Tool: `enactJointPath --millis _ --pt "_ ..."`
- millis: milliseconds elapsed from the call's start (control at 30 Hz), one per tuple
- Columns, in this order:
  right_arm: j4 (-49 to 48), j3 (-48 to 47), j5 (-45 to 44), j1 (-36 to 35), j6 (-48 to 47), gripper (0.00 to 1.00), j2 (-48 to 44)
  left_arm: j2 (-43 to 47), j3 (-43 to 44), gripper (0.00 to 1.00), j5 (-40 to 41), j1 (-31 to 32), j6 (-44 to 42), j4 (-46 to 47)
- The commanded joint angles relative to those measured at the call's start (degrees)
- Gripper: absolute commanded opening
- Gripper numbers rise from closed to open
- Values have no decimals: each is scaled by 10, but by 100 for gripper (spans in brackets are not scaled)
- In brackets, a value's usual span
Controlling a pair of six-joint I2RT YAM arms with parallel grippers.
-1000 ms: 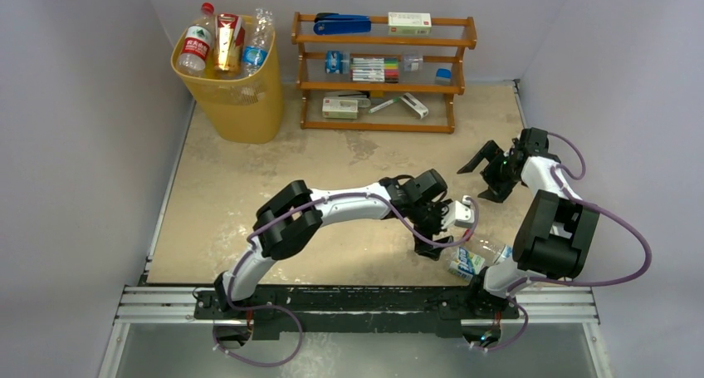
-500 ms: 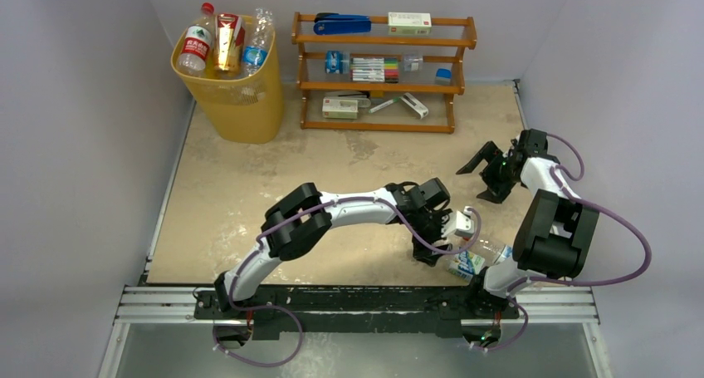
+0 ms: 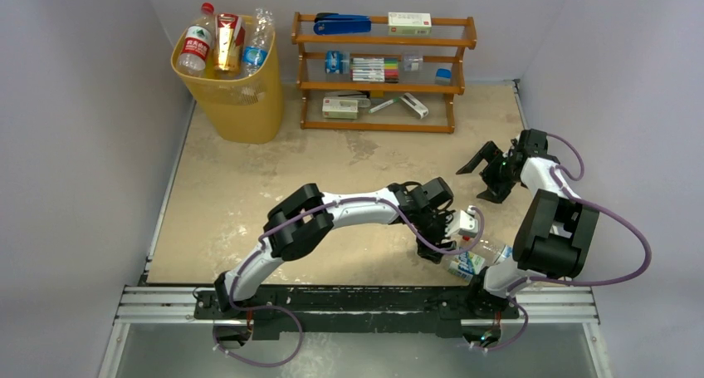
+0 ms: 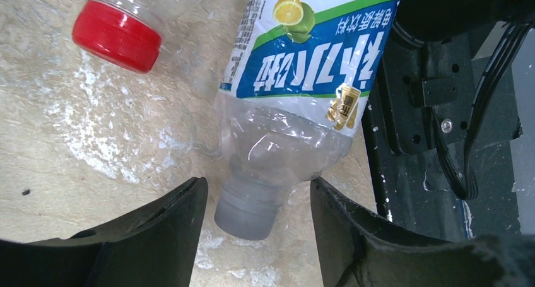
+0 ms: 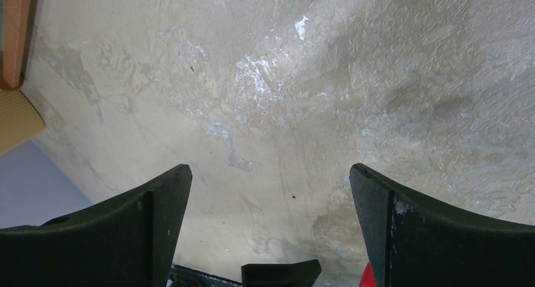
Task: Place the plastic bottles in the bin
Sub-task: Pick up the plastic bottle at the center of the board.
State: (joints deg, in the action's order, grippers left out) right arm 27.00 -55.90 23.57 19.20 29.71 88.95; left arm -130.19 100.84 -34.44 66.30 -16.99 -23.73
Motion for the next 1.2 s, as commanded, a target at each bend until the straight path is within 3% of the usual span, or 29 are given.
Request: enactJointPath --millis 0,367,700,967,1167 --pt "-5 0 13 3 -12 98 5 -8 24 58 -23 6 2 12" --pt "-11 0 13 2 -10 98 1 26 -22 32 -6 5 -7 -11" --pt "-8 -2 14 2 -5 98 -15 101 -107 29 14 -16 23 16" --pt "-9 -16 24 2 5 97 -20 216 -231 30 27 -91 81 91" --pt "-9 -26 33 2 5 97 -25 266 -245 30 75 -147 112 86"
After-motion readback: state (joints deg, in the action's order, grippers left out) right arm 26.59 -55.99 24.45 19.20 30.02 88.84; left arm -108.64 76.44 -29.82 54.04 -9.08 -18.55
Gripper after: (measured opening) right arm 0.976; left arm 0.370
